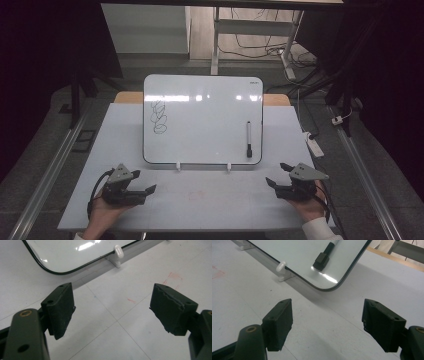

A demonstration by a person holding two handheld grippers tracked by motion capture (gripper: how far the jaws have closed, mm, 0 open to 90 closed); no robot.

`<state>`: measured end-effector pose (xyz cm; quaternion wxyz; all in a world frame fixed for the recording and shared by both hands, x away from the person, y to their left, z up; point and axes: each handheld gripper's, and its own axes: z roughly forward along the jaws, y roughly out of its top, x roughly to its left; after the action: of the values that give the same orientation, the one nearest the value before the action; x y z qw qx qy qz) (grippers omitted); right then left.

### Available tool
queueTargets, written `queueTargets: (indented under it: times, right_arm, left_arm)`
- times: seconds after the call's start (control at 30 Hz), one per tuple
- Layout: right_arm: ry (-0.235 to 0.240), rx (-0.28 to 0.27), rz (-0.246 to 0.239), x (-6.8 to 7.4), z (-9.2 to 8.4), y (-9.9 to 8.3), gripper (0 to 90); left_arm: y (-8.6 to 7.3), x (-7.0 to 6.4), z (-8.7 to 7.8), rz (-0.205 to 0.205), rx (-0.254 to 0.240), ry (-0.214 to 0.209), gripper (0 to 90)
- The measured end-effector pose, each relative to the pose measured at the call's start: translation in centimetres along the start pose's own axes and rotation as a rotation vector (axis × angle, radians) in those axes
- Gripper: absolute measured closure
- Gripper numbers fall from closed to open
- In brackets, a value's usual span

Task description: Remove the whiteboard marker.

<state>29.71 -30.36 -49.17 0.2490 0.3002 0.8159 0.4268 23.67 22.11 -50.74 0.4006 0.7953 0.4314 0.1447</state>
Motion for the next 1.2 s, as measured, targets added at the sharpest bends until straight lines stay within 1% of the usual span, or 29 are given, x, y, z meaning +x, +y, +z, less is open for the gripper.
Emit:
queueTargets:
  times: [0.3,0.43,0.47,0.63,0.73,0.8,0.87,0.93,0.97,1.0,1.07,1.1,1.2]
  right_arm:
    - [-0.01,-0.005,0.011,0.1,-0.1,0.0,26.6]
    - [-0.015,-0.006,0.007,0.1,-0.1,0.1,27.3]
    - [-0.018,0.002,0.008,0.1,-0.1,0.1,27.9]
    - [-0.025,0.001,0.024,0.2,-0.2,0.3,29.6]
    - [-0.033,0.003,0.029,0.3,-0.2,0.6,30.3]
    - [-0.043,-0.001,0.03,0.4,-0.3,0.9,30.9]
    - [-0.05,-0.002,0.033,0.5,-0.3,1.2,31.5]
    - [-0.069,-0.006,0.016,0.8,-0.3,1.8,31.7]
    - [-0.069,-0.006,0.016,0.8,-0.3,1.8,31.7]
    - [-0.084,-0.008,0.004,1.0,-0.3,2.4,32.0]
    - [-0.102,-0.01,-0.004,1.0,-0.1,3.1,32.1]
    - [-0.106,-0.008,-0.002,1.1,-0.1,3.3,32.4]
    - [-0.108,0.001,0.023,1.1,0.5,4.4,34.1]
  left_arm:
    - [-0.1,0.0,0.0,0.004,0.002,0.005,20.0]
    - [-0.1,0.1,0.0,0.003,0.001,0.005,20.0]
    - [-0.1,0.1,0.0,0.003,0.002,0.005,20.0]
    - [-0.1,0.1,0.0,0.005,0.0,0.003,20.0]
    - [-0.1,0.1,0.0,-0.001,-0.002,-0.002,20.0]
    - [-0.1,0.1,0.0,-0.002,-0.003,-0.004,20.0]
    - [0.0,0.2,-0.1,-0.009,-0.008,-0.016,20.0]
    - [0.0,0.2,0.0,-0.013,-0.012,-0.02,20.0]
    - [0.0,0.2,0.0,-0.013,-0.012,-0.02,20.0]
    - [0.0,0.2,0.0,-0.012,-0.009,-0.019,20.0]
    - [0.0,0.2,0.1,-0.011,-0.008,-0.021,20.0]
    - [0.0,0.2,0.1,-0.011,-0.008,-0.021,20.1]
    - [0.0,0.2,0.2,-0.008,-0.004,-0.026,20.1]
